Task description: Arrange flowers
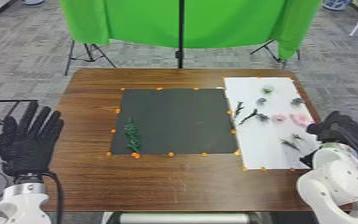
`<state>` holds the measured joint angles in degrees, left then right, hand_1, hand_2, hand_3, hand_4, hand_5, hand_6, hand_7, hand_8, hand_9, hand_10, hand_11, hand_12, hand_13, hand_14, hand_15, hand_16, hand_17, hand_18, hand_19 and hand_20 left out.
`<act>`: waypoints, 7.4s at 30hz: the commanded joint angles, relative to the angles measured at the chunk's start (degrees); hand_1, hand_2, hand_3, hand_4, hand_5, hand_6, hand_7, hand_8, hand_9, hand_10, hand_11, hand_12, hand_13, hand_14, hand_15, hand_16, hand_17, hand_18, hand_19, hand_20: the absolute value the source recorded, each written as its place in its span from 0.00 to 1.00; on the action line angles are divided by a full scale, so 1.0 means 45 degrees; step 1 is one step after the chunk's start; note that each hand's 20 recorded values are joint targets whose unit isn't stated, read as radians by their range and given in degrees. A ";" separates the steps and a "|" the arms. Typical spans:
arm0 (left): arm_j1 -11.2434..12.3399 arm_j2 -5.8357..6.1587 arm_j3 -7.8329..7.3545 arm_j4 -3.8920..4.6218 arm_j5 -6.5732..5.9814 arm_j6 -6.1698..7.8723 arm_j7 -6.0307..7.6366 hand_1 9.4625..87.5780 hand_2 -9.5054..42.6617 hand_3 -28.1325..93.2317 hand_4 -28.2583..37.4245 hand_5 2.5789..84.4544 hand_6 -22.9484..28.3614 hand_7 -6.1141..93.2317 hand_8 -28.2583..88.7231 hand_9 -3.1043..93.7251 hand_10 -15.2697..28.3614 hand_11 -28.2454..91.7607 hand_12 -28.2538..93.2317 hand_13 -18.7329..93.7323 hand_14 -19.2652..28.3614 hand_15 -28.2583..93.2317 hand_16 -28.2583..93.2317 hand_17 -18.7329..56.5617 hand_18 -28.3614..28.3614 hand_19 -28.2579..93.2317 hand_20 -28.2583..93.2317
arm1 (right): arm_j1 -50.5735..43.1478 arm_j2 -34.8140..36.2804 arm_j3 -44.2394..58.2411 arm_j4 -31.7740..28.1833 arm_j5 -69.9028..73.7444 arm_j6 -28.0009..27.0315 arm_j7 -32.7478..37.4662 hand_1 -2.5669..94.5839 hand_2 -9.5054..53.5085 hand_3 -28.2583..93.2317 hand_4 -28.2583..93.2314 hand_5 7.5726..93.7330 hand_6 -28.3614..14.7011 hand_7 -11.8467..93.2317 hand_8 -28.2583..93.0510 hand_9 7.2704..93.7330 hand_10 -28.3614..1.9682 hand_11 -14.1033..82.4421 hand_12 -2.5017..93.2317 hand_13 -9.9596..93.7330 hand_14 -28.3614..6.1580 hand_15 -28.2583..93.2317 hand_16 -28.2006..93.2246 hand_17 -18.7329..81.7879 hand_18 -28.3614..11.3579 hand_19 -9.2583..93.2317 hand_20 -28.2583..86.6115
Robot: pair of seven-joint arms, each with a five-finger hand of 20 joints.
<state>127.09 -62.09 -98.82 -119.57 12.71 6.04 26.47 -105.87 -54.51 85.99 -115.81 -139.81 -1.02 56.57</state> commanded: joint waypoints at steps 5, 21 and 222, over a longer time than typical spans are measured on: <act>0.0285 -0.0186 0.0007 -0.0075 0.0009 0.0115 0.0025 0.14 0.42 0.85 0.00 0.38 0.61 0.12 0.16 0.30 0.70 0.30 0.29 0.33 0.72 0.35 0.21 0.14 0.69 0.41 0.29 | -0.0376 -0.0261 0.0118 0.0335 -0.0171 -0.1392 0.0116 0.46 0.00 0.94 0.00 0.70 0.50 0.31 0.13 0.59 0.22 0.61 0.28 0.61 0.25 0.88 0.44 0.47 0.00 0.98 0.72; 0.0214 -0.0232 0.0101 -0.0033 0.0033 0.0060 -0.0147 0.15 0.42 0.85 0.00 0.38 0.61 0.12 0.16 0.31 0.70 0.30 0.29 0.33 0.72 0.35 0.21 0.14 0.69 0.41 0.29 | -0.0413 -0.0308 -0.0243 0.0829 -0.0719 -0.0111 -0.0500 0.63 0.00 0.80 0.00 0.91 0.59 0.37 0.32 0.85 0.42 0.41 0.53 0.69 0.32 0.87 0.47 0.51 0.01 0.99 0.69; -0.0330 0.0005 0.1056 0.0220 -0.0288 0.0604 -0.0579 0.18 0.41 0.86 0.00 0.39 0.61 0.13 0.16 0.32 0.69 0.32 0.29 0.34 0.72 0.38 0.20 0.13 0.71 0.43 0.29 | 0.4410 -0.2577 -0.5009 0.3092 -0.1967 -0.1276 -0.2120 0.37 0.00 0.85 0.00 0.69 0.48 0.52 0.12 0.64 0.16 0.69 0.32 0.67 0.22 0.90 0.45 0.54 0.00 1.00 0.78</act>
<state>124.70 -61.50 -94.25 -118.54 11.28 8.08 24.05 -87.97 -65.74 64.54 -105.31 -145.59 -2.96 47.45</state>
